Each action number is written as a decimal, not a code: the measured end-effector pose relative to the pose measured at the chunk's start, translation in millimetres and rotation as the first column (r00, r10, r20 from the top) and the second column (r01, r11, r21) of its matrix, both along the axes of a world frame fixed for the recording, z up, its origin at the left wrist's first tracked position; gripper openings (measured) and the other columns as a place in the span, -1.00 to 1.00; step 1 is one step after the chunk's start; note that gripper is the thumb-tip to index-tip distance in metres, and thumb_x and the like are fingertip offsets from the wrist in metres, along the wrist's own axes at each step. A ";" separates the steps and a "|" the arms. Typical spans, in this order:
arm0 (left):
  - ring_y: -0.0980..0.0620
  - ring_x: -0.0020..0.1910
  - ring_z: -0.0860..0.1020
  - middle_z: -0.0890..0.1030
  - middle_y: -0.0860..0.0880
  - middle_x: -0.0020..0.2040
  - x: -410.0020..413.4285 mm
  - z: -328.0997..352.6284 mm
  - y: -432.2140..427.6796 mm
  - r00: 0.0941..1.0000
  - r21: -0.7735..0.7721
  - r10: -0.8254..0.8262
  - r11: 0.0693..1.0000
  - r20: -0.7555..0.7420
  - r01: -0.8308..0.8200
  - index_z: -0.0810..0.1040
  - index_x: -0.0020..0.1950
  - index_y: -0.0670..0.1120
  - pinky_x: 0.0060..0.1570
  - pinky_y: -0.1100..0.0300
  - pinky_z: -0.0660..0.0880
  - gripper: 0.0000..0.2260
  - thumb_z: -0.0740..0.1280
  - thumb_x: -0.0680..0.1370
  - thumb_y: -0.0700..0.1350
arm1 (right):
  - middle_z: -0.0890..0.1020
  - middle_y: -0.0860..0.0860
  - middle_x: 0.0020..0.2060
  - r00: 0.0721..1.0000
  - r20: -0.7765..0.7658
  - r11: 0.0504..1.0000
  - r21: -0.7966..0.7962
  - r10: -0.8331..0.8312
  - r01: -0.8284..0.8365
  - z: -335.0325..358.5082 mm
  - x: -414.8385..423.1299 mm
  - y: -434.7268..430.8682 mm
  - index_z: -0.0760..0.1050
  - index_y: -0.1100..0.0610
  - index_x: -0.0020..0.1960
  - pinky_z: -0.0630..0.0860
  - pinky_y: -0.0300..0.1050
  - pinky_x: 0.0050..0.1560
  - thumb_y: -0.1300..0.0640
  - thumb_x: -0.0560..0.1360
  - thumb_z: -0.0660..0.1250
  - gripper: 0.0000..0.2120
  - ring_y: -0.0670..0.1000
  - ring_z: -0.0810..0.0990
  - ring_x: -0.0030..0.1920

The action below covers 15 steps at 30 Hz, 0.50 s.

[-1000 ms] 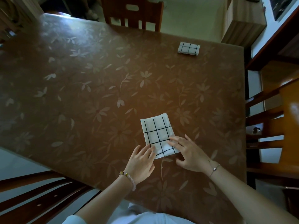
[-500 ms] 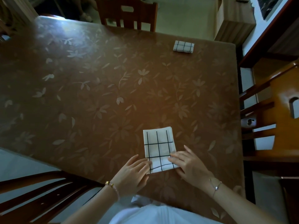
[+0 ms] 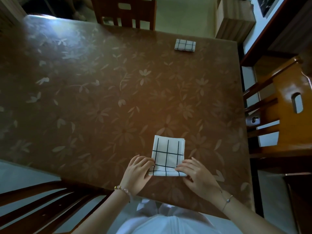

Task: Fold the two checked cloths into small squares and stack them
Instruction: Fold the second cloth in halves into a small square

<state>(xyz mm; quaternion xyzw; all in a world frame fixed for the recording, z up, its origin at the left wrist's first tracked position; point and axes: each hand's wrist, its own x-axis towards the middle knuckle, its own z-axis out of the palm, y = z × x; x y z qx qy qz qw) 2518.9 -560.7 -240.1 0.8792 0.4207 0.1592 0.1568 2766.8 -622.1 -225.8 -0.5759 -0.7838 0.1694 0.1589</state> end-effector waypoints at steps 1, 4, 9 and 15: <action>0.10 -0.01 0.54 0.63 0.12 -0.04 1.1 -1.0 1.5 1.000 0.003 0.002 1.000 0.001 -0.002 0.58 -0.07 0.00 0.24 0.15 0.28 -0.83 0.35 0.35 -0.13 | 0.63 -0.14 0.03 1.000 -0.004 1.000 -0.009 -0.010 0.009 -0.2 0.9 1.7 0.58 -0.02 0.11 0.20 -0.08 0.35 0.04 0.35 0.25 -0.66 -0.11 0.48 0.17; 0.10 -0.05 0.58 0.64 0.13 -0.08 3.1 -1.8 5.3 0.999 -0.041 0.036 0.999 -0.010 -0.037 0.61 -0.11 0.00 0.19 0.12 0.38 -0.76 0.50 0.28 -0.22 | 0.61 -0.15 0.08 1.000 0.008 0.999 -0.033 -0.025 0.025 -2.8 4.5 5.6 0.56 -0.02 0.13 0.24 0.00 0.39 -0.01 0.39 0.30 -0.68 -0.10 0.46 0.23; 0.13 -0.12 0.56 0.62 0.17 -0.23 9.2 11.8 13.3 0.989 -0.144 0.148 0.978 -0.030 -0.151 0.59 -0.14 0.02 0.01 0.18 0.40 -0.83 0.25 0.49 0.04 | 0.64 -0.08 -0.06 0.971 -0.118 0.978 -0.027 -0.207 0.205 2.6 -4.9 12.9 0.61 0.08 0.00 0.49 -0.02 0.13 0.05 0.43 0.39 -0.82 -0.10 0.53 0.07; 0.11 -0.15 0.48 0.52 0.15 -0.24 23.8 21.2 30.2 0.944 -0.292 0.321 0.899 -0.068 -0.327 0.48 -0.07 -0.02 -0.02 0.21 0.20 -0.87 0.21 0.59 0.00 | 0.49 -0.07 -0.26 0.821 -0.156 0.823 -0.272 -0.549 0.499 7.4 -20.1 27.0 0.49 0.07 -0.14 0.33 -0.21 -0.19 -0.03 0.50 0.31 -0.83 -0.03 0.49 -0.18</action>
